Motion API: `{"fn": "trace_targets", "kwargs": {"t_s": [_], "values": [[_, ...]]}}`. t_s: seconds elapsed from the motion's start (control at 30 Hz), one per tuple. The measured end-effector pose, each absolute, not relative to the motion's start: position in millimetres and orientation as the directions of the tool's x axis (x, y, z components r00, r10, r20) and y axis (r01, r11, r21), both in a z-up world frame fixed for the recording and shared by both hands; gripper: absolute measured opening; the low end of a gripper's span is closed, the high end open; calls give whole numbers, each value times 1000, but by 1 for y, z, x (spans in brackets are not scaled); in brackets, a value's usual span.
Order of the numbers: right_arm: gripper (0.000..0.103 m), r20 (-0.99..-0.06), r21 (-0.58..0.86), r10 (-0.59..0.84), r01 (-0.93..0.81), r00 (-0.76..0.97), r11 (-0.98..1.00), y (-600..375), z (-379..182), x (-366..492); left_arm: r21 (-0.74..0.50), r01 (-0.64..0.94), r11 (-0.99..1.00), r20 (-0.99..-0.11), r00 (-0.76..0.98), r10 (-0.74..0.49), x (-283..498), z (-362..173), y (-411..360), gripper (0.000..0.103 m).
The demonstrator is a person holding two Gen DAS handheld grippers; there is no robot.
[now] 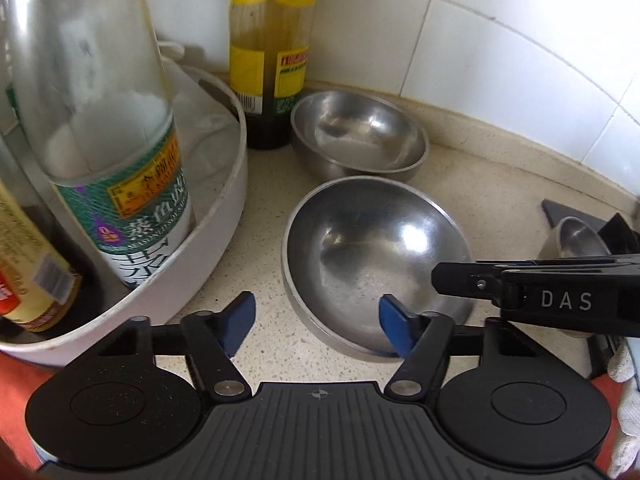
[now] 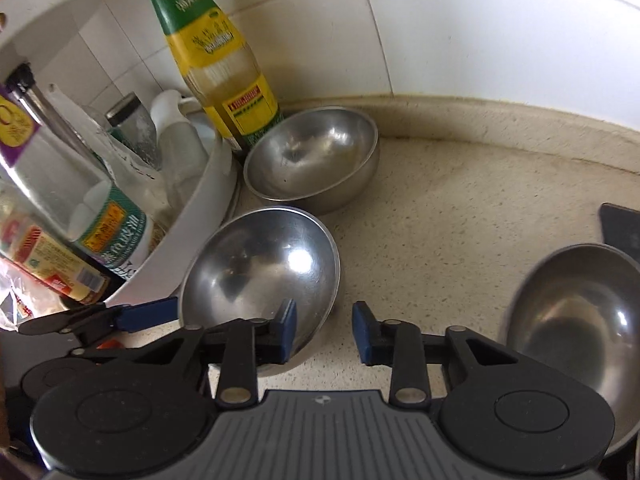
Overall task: Organize plates and bowls
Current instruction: 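Move both grippers to the steel bowl beside the bottle turntable, then close both grippers on the rim of the steel bowl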
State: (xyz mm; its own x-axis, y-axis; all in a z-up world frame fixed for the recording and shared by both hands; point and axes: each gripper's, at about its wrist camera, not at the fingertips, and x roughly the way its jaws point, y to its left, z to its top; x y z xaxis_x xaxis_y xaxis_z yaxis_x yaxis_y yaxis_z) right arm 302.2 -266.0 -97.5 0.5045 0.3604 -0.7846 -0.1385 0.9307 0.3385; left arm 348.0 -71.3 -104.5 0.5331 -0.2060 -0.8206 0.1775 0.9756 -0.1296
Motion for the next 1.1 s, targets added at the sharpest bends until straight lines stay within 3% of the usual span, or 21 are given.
{"fn": "trace_targets", "kwargs": {"t_s": [0.13, 0.33, 0.8, 0.93, 1.1], "values": [[18, -778, 378, 391, -130, 492, 917, -270, -103, 306, -149, 200, 968, -841, 490, -230, 353, -115, -74, 52], [18, -784, 409, 416, -121, 461, 904, -278, -105, 293, -142, 239, 961, -842, 481, -244, 344, -112, -80, 51], [20, -806, 394, 357, -22, 472, 919, -302, -102, 232, -133, 398, 908, -841, 439, -315, 311, -99, -114, 58], [22, -790, 376, 310, 19, 530, 926, -317, -88, 212, -124, 415, 901, -828, 458, -325, 303, -92, -110, 67], [23, -769, 375, 258, 86, 585, 923, -347, -69, 180, -116, 424, 898, -807, 487, -335, 300, -78, -105, 69]]}}
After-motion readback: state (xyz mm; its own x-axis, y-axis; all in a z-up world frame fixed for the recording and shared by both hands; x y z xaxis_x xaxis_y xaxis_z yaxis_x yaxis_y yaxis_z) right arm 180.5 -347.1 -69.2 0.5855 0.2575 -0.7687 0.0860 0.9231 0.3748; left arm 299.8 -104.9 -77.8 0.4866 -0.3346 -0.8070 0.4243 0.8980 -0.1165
